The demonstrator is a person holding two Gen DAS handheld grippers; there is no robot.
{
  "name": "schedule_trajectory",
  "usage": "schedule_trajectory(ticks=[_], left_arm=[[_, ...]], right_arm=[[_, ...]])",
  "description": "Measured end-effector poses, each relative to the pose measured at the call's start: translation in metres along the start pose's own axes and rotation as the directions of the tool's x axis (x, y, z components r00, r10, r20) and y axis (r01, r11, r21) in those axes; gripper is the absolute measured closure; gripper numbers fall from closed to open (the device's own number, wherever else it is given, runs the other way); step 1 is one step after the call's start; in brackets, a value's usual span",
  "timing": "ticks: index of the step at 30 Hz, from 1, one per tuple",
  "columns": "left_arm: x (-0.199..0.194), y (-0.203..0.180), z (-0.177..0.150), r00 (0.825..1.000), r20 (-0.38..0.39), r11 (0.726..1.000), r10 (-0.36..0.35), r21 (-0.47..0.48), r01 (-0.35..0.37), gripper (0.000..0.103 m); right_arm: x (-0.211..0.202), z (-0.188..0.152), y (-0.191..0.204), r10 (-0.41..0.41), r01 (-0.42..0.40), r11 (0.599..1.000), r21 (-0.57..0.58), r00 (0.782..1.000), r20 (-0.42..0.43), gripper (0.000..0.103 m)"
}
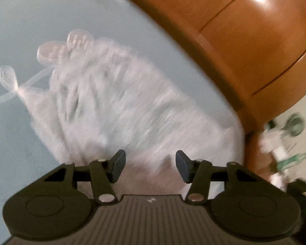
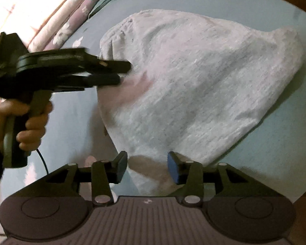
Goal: Fold clothes
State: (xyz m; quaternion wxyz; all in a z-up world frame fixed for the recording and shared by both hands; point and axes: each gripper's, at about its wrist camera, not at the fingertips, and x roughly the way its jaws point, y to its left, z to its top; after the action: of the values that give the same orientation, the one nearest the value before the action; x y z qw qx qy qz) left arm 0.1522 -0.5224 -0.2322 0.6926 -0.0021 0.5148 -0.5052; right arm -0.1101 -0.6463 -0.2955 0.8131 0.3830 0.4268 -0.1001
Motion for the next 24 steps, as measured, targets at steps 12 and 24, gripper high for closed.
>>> schedule_trajectory(ticks=[12, 24], left_arm=[[0.006, 0.041, 0.025, 0.990, 0.126, 0.995, 0.071, -0.083, -0.060, 0.050], [0.004, 0.101, -0.002, 0.983, 0.167, 0.990, 0.074, -0.130, -0.053, 0.041]], right_arm=[[-0.035, 0.018, 0.019, -0.004, 0.003, 0.998, -0.069, 1.000, -0.011, 0.053], [0.032, 0.181, 0.054, -0.051, 0.101, 0.960, -0.261, 0.980, 0.190, 0.068]])
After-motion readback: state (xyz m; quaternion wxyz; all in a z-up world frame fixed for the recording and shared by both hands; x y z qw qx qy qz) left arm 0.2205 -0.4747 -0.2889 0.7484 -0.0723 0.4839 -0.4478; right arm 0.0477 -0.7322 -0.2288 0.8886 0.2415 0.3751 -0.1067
